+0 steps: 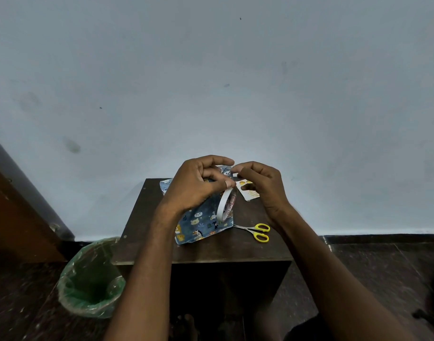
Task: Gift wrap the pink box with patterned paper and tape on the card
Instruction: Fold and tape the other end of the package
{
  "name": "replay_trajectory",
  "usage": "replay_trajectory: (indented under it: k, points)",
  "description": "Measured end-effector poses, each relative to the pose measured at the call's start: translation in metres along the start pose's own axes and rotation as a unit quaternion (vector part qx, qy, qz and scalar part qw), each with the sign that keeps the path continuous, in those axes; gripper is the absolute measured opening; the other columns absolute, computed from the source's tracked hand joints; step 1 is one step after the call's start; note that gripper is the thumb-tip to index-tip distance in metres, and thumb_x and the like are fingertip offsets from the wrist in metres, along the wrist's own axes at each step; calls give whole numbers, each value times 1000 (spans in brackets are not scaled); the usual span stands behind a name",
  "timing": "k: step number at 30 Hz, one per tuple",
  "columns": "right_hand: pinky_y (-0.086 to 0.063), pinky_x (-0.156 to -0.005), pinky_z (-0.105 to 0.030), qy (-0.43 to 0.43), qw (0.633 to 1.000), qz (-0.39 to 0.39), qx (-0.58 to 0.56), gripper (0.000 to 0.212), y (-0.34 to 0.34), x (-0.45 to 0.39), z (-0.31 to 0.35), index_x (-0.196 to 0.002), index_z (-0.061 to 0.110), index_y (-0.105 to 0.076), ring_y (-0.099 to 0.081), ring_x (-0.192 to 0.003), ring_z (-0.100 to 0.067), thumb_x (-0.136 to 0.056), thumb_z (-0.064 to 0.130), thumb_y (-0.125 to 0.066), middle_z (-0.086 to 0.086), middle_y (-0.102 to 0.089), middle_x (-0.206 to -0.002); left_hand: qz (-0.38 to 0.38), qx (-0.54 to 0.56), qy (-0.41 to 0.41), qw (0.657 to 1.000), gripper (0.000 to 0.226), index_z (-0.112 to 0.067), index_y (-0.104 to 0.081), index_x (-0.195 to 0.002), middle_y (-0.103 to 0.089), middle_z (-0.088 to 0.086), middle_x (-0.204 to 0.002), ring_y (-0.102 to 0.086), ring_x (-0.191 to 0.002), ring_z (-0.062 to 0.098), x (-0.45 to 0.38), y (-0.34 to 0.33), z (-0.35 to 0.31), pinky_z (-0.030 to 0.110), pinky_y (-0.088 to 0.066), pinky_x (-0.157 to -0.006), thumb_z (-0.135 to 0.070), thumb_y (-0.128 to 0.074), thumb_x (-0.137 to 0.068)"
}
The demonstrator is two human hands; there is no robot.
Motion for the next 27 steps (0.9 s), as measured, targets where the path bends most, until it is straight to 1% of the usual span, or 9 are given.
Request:
replay_trajectory:
  k: [3,6,11,14,17,20,23,25,27]
  points:
    - [-55,-80,-34,19,1000,-8,20,13,-2,-1,-1,-90,11,-81,-72,-91,-17,-90,22,-73,-3,-78,-98,-1,7,-3,1000,39,-23,-74,-124,-83,1,-88,-75,-96,13,0,0,0,44,-55,-106,-7,-83,-90]
    - [-56,-83,-37,32,999,-26,9,8,-4,-3,-1,-83,11,-80,-72,-91,-17,-89,13,-75,-4,-77,-100,2,-1,-10,1000,40,-24,-73,-125,-83,1,-87,-75,-96,14,0,0,0,46,-55,-105,-7,-82,-90]
    - [-59,-92,-57,36,999,-22,1,9,-9,-9,-2,-80,9,-78,-72,-102,-31,-85,15,-74,-5,-76,-109,-41,-29,-6,999,35,-25,-74,-124,-82,0,-84,-79,-92,16,1,4,1,47,-58,-102,-9,-79,-93]
    - [-58,-90,-55,25,1000,-12,6,10,-12,-11,-2,-79,6,-77,-73,-97,-29,-84,12,-71,-3,-76,-111,-87,-71,-6,994,43,-22,-70,-134,-80,-6,-80,-77,-87,8,3,7,-1,39,-59,-100,-11,-78,-94]
    - [-59,-85,-44,13,1000,2,27,10,-17,-11,-4,-78,3,-76,-73,-95,-24,-85,5,-70,-5,-78,-104,-142,-120,-4,983,55,-18,-64,-145,-78,-14,-76,-74,-86,0,6,16,-2,30,-56,-102,-14,-78,-92]
    - [-55,-77,-36,20,998,13,51,11,-22,-11,-2,-75,5,-77,-70,-86,-18,-85,4,-72,-8,-77,-97,-180,-142,18,973,35,-19,-76,-127,-78,-12,-71,-74,-82,-3,10,24,-2,29,-58,-97,-15,-74,-93]
    - [-54,-72,-31,28,997,16,72,15,-24,-12,1,-69,13,-78,-69,-82,-13,-82,6,-74,-4,-76,-92,-188,-128,53,972,19,-21,-82,-109,-76,-12,-66,-73,-73,-4,11,25,0,14,-56,-80,-14,-69,-97]
    - [-55,-71,-37,26,996,7,87,12,-23,-13,1,-68,12,-77,-68,-80,-14,-80,13,-74,-4,-75,-89,-199,-121,62,970,15,-21,-83,-102,-76,-10,-65,-74,-72,-3,12,26,0,15,-55,-78,-17,-69,-98]
    - [-57,-73,-47,21,994,-7,103,15,-20,-14,-1,-69,11,-75,-69,-82,-24,-78,21,-70,-6,-74,-87,-216,-114,66,968,14,-21,-84,-96,-75,-9,-63,-74,-70,-1,13,27,0,19,-57,-78,-21,-70,-99]
Point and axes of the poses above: each hand's wrist, its own x-axis away from the middle knuckle, its own y-axis out of the back of the hand, z = x × y, the point moved 10 cm from there along -x, towards the middle knuckle
